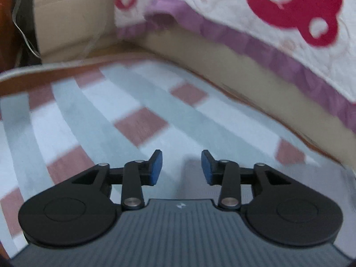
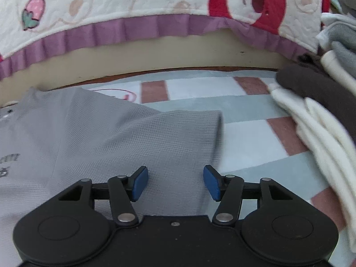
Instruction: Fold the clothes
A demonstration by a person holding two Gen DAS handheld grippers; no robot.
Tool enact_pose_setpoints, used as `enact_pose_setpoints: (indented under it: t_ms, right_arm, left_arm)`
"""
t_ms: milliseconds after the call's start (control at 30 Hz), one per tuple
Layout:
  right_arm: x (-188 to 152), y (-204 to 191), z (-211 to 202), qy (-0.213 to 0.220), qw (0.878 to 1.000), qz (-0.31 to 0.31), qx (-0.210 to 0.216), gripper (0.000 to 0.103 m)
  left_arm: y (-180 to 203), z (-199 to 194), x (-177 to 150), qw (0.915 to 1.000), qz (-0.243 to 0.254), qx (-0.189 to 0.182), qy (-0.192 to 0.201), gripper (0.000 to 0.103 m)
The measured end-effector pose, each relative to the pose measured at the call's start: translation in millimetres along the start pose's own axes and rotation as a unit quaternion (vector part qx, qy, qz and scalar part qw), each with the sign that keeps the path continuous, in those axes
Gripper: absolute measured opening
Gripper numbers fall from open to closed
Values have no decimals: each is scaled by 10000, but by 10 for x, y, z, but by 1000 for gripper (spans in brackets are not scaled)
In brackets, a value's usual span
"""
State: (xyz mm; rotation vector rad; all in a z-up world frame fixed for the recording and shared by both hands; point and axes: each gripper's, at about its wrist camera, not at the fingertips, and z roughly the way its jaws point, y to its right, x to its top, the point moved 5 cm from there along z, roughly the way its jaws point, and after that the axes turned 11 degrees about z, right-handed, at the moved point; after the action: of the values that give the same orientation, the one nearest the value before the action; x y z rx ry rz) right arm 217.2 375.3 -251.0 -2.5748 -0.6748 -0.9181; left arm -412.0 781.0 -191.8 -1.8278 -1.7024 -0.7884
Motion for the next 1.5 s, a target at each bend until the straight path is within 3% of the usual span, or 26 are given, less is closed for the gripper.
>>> enact_pose_setpoints:
  t_ms: [233,333,433,467,533,567,700,767,833,900,933,1000,1100,1200,1433,1467,1500]
  right_arm:
    - [117,278,100,2,9981,605,-111,65]
    - [132,180,166,-94,9985,537,-15,78]
    - [238,27,185,165,9995,231,118,87]
    - [278,-22,190,267,9994,130,159,83]
    - [357,-120,198,470,9986,-71,240,19]
    - [396,-169,202,572,9978,-172,280,4]
    - [595,-290,88,1201,9904,-683,55,4]
    - [564,-335,202,1024,9864,-1235,-359,6]
    - [474,-343,244,936,9800,-1569,-795,14]
    - [412,-277,163,961,9804,-1389,-1018,31]
    - [381,-231,73,942,9852,-1104,-914,31]
    - [253,-156,-111,663,9959,-530,-297,31]
    - [23,-88,-384,145,9968,180,763,38]
    - [-301,-136,-591,-499,9811,310,1845,46]
    - [-759,-353,-627,-1387,9602,-112,2420,48]
    - [-808,-404,-631,-1651,9474,-68,2739,47]
    - [-854,-462,-642,-1977,9294,16,3117,38]
  left_arm:
    - [215,72,-192,9984,222,-283,-436,41]
    - [301,119,-266,9971,313,-372,-589,41]
    - [283,164,-270,9968,274,-373,-657,41]
    - [285,164,-269,9967,282,-363,-667,41]
    - [290,164,-266,9966,297,-343,-687,41]
    - [292,163,-265,9965,304,-333,-697,41]
    - [301,162,-261,9963,335,-292,-737,41]
    - [306,162,-259,9961,350,-272,-757,41]
    - [310,161,-256,9960,365,-252,-776,41]
    - [315,157,-256,9958,377,-239,-797,41]
    - [325,97,-282,9954,333,-370,-821,41]
    - [344,-25,-335,9939,243,-632,-870,41]
    - [372,-210,-413,9902,108,-1024,-941,43]
    - [411,-389,-530,9838,6,-1438,-1072,45]
    - [523,-647,-988,9646,476,-2053,-1584,51]
    - [537,-681,-1054,9613,555,-2130,-1654,53]
    - [550,-714,-1116,9580,636,-2205,-1722,55]
